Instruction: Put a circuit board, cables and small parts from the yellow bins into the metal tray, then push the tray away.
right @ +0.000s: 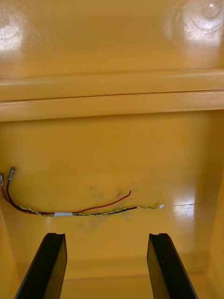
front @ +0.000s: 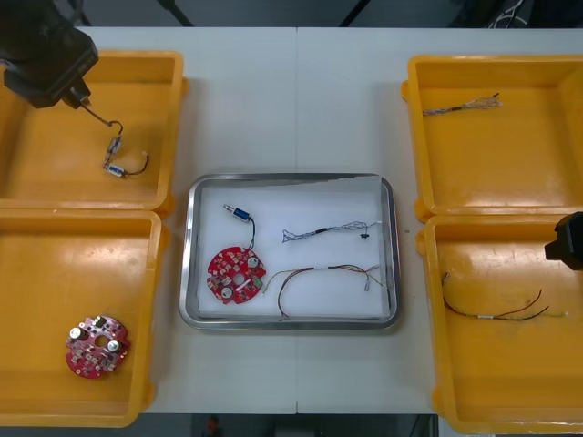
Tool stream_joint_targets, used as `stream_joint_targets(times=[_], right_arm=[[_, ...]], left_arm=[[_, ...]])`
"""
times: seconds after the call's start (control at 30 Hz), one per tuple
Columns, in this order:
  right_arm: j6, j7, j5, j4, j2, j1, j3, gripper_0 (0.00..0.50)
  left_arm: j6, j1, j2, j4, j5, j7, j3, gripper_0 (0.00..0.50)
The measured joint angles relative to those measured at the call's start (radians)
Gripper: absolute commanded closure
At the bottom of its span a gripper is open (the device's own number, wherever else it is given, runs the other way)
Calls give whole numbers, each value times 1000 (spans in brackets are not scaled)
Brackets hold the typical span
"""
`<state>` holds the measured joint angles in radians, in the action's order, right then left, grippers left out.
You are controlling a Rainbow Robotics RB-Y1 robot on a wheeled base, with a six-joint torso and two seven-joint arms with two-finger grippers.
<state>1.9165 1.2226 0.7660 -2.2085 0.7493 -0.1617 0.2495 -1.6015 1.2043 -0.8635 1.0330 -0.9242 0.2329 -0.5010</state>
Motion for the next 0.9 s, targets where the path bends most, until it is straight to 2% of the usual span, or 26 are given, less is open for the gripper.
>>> stream_joint_targets(times=[0.13, 0.33, 0.4, 0.5, 0.73, 0.9], right_arm=[[0, 0, 0, 0, 0, 0, 0, 0], [0, 0, 0, -1, 0, 0, 0, 0], [0, 0, 0, -1, 0, 0, 0, 0], [0, 0, 0, -1, 0, 0, 0, 0], [0, 0, 0, -1, 0, 0, 0, 0], [0, 0, 0, -1, 0, 0, 0, 0]], left_arm=[[-37, 0, -2, 93, -38, -79, 0, 500], [-68, 0, -2, 191, -66, -392, 0, 500], [-81, 0, -2, 202, -71, -450, 3, 500], [-105, 0, -2, 205, -74, -421, 21, 500], [-114, 0, -3, 205, -75, -229, 45, 500], [-119, 0, -5, 191, -62, -226, 45, 500]])
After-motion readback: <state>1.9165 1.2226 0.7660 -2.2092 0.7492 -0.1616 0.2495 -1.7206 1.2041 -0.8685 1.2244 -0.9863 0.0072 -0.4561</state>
